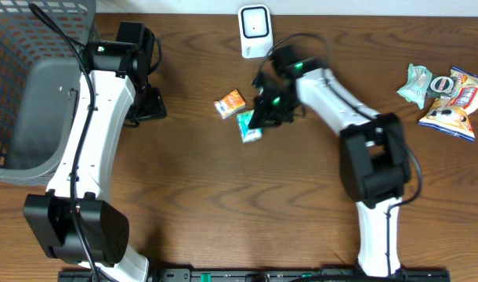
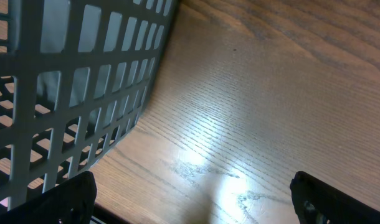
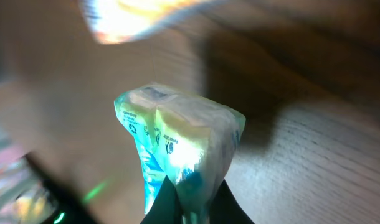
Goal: Scan the item barcode
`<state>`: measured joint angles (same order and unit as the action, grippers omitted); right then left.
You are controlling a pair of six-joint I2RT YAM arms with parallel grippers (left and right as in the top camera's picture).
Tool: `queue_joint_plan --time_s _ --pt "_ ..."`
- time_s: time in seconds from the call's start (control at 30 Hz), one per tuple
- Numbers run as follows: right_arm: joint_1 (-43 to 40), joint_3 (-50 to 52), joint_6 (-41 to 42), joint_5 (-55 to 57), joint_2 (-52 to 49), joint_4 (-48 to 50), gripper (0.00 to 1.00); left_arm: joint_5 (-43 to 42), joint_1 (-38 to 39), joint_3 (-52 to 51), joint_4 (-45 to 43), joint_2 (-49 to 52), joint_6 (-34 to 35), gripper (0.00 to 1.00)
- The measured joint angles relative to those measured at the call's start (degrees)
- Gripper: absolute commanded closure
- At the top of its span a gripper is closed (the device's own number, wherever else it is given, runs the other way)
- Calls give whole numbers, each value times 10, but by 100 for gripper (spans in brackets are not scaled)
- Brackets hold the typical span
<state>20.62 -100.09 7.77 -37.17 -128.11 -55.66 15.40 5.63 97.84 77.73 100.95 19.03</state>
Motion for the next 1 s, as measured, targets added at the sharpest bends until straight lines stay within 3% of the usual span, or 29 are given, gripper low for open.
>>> queue_joint_plan --time_s 0.17,0.37,0.6,1.0 --pt "-72 0 -147 -220 34 -18 99 0 0 0 0 0 0 2" --pt "-127 0 -247 -353 37 -61 99 0 0 0 0 0 0 2" --pt "-156 0 -271 -462 37 -63 99 0 0 0 0 0 0 3" --pt "-158 0 -276 -499 37 -64 99 0 0 0 0 0 0 2"
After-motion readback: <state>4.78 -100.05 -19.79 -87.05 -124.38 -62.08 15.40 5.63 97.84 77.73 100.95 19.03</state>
